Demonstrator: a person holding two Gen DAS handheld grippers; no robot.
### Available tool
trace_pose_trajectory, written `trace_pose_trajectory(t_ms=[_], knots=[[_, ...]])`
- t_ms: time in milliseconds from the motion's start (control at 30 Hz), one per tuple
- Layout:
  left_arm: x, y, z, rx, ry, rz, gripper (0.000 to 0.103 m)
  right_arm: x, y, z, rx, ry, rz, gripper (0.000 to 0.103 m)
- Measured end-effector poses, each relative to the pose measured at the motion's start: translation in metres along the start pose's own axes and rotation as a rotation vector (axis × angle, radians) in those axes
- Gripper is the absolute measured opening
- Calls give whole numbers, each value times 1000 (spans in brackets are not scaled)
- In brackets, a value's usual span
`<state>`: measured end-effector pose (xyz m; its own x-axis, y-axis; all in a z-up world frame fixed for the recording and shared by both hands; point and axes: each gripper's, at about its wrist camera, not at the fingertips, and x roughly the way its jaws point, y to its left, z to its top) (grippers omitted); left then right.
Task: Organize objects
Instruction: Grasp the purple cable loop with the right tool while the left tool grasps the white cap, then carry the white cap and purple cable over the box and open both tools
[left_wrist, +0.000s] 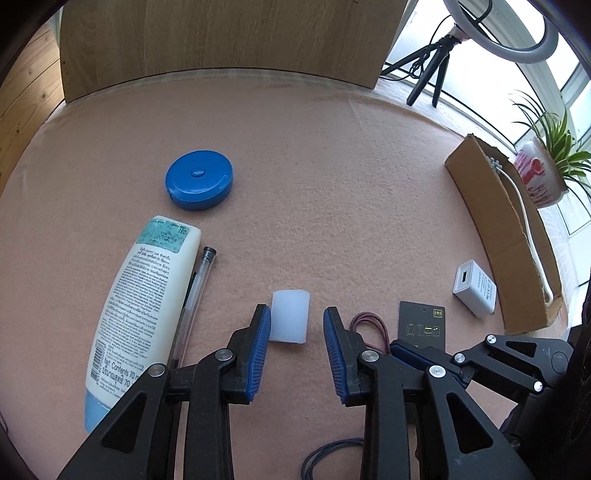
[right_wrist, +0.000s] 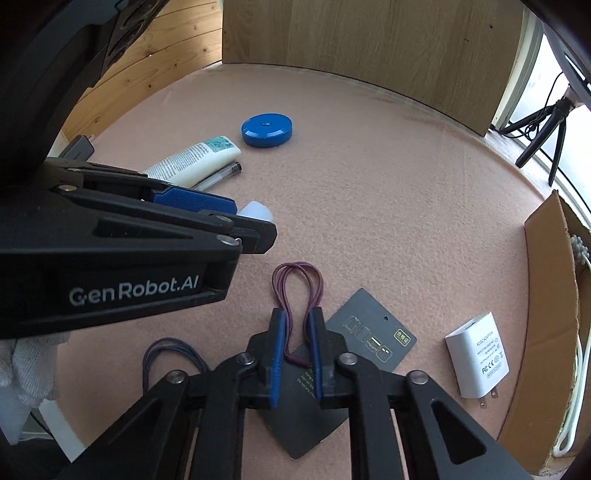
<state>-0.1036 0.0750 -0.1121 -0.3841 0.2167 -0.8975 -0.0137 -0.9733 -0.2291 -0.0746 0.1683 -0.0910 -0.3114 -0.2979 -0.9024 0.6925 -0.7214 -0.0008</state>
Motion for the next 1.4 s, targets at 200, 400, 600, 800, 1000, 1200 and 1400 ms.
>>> trace_pose_trajectory(t_ms=[200, 400, 600, 800, 1000, 1200, 1400], knots=[[1, 11, -2, -54, -12, -23, 16, -3, -16, -3, 89, -13, 51, 3], [-5, 14, -5, -94, -25, -42, 11, -9, -28, -5, 160, -22, 96, 3], [-15, 15, -6, -118, -40, -57, 11, -30, -44, -10, 236, -72, 122, 3], [-28, 0, -4, -110, -65, -91, 11, -61, -64, -15, 294, -136, 124, 3], [-35, -31, 4, -70, -78, -132, 11, -90, -87, -22, 337, -193, 100, 3], [-39, -83, 17, 0, -100, -193, 11, -118, -115, -34, 386, -241, 54, 3], [-38, -146, 29, 84, -112, -263, 11, -141, -154, -52, 445, -271, -12, 3]])
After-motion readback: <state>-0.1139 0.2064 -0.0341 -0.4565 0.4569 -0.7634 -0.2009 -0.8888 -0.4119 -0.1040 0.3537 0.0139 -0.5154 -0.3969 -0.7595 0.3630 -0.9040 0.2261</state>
